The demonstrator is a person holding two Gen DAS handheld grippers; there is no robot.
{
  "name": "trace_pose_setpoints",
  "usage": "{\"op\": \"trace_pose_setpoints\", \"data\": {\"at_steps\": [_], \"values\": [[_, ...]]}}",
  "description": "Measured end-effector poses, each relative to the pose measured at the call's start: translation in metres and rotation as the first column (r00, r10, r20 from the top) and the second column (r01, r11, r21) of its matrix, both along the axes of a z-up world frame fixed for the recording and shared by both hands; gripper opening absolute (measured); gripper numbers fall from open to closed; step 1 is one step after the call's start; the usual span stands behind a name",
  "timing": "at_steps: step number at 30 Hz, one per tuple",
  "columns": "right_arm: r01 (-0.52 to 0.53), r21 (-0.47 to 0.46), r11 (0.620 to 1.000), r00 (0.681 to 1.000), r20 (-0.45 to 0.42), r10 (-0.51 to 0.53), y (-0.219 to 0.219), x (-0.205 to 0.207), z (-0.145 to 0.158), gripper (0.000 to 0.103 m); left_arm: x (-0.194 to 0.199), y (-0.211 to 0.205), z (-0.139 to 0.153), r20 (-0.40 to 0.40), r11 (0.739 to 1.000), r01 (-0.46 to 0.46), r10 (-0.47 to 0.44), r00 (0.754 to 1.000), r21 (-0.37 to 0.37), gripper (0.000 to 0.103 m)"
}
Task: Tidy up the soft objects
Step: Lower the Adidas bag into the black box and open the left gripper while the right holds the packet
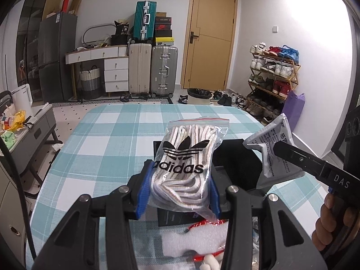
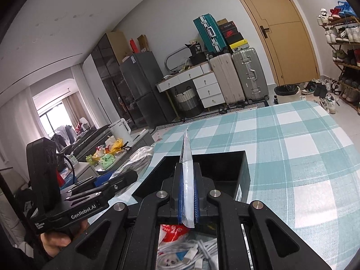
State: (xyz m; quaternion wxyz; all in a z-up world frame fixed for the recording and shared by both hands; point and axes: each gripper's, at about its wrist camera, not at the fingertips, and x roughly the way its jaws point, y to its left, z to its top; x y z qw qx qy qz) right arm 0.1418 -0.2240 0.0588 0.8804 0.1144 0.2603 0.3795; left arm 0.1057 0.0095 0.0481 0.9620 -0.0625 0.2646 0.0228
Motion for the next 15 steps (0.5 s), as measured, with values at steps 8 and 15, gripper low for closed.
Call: {"op": "trace_pose_setpoints", "data": {"at_steps": [8, 15], "values": [[0.015, -0.031, 0.999, 0.999, -0.036, -0.016, 0.010, 0.018, -0.011, 0.007, 0.016, -0.001, -0.007, -0.023, 1.000, -0.017, 0.017, 1.000, 0.004, 0.043], [0.012, -0.054, 0.998, 0.999, -0.046, -0.015, 0.016, 0.027, -0.018, 0.007, 0.027, -0.003, -0.014, -0.041, 1.000, -0.013, 0.014, 0.999, 0.014, 0.043]]}}
